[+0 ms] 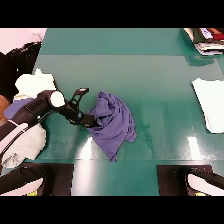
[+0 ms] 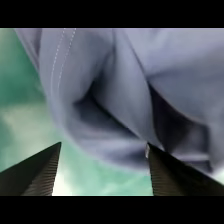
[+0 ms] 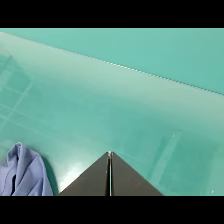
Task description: Fold the shirts.
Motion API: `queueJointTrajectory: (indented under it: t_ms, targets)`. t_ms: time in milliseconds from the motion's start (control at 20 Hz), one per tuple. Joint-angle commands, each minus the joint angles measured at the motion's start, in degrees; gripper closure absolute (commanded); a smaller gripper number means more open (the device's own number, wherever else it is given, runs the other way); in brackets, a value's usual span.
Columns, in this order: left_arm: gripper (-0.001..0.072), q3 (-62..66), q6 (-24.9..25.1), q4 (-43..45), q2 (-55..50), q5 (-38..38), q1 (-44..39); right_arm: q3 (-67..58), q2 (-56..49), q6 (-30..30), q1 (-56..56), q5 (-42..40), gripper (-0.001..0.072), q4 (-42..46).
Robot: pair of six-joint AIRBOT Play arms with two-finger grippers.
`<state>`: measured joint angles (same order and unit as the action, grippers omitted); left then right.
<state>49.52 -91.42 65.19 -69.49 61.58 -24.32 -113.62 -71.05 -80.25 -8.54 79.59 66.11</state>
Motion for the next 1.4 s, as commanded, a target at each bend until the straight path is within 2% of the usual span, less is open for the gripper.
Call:
queueJointTrajectory:
  t_ms: [0, 50, 100, 150, 200, 250, 350, 600, 650, 750, 800, 950, 1100, 1350]
  targets:
    - [0.0116, -5.09, -0.13, -5.75, 0.02, -10.45, 0.07, -0.04, -0.04, -0.02, -0.04, 0.07, 0.0696, -0.04]
    - [0.0117, -5.51, -0.17, -5.73, 0.02, -11.65, 0.07, -0.04, -0.04, -0.02, -0.04, 0.07, 0.0696, -0.04]
    - [0.0158, -5.84, -0.55, -5.68, 0.02, -12.04, 0.07, -0.04, -0.04, -0.02, -0.04, 0.07, 0.0696, -0.04]
    - [0.0428, -6.05, -1.14, -5.60, 0.00, -12.04, 0.07, -0.04, -0.04, -0.02, -0.04, 0.09, 0.0696, -0.04]
    - [0.0654, -6.21, -1.25, -5.46, 0.00, -12.17, 0.07, 0.24, -0.04, -0.02, -0.04, -0.02, 0.0696, -0.07]
    - [0.0684, -6.10, -1.25, -4.07, 0.04, -12.33, 0.11, 0.83, 0.00, -0.02, -0.04, -0.02, 0.0696, -0.11]
    - [0.0684, -4.33, -2.16, -0.02, 0.17, -9.84, 3.02, 3.52, 0.00, -0.04, -0.07, 0.02, 0.0696, -0.28]
    - [0.0685, 5.90, -0.96, 7.41, 4.90, -2.14, 18.71, 18.91, -0.09, -0.04, -1.33, -0.37, 0.0694, -5.14]
    - [0.0685, 7.63, -0.96, 7.61, 5.53, -1.66, 20.68, 22.58, -0.17, -0.02, -2.54, -1.79, 0.0672, -5.14]
    - [0.0684, 9.70, -0.96, 7.56, 6.32, -1.46, 22.82, 28.79, -1.88, -0.02, -6.12, -5.38, 0.0243, -5.16]
    - [0.0684, 9.94, -0.98, 7.58, 6.34, -1.49, 22.82, 30.69, -3.85, -0.02, -8.22, -6.56, 0.0213, -5.27]
    - [0.0684, 9.94, -1.03, 7.02, 6.29, -0.59, 22.53, 31.65, -12.98, 0.66, -13.57, -10.82, 0.0213, -10.03]
    - [0.0684, 9.94, -1.11, 7.02, 6.29, 0.22, 22.53, 25.70, -24.28, 0.85, -17.07, -13.70, 0.0214, -12.66]
    - [0.0684, 9.94, -1.11, 7.04, 6.29, 1.07, 22.53, 13.07, -40.63, 0.09, -20.79, -8.61, 0.0214, -12.90]
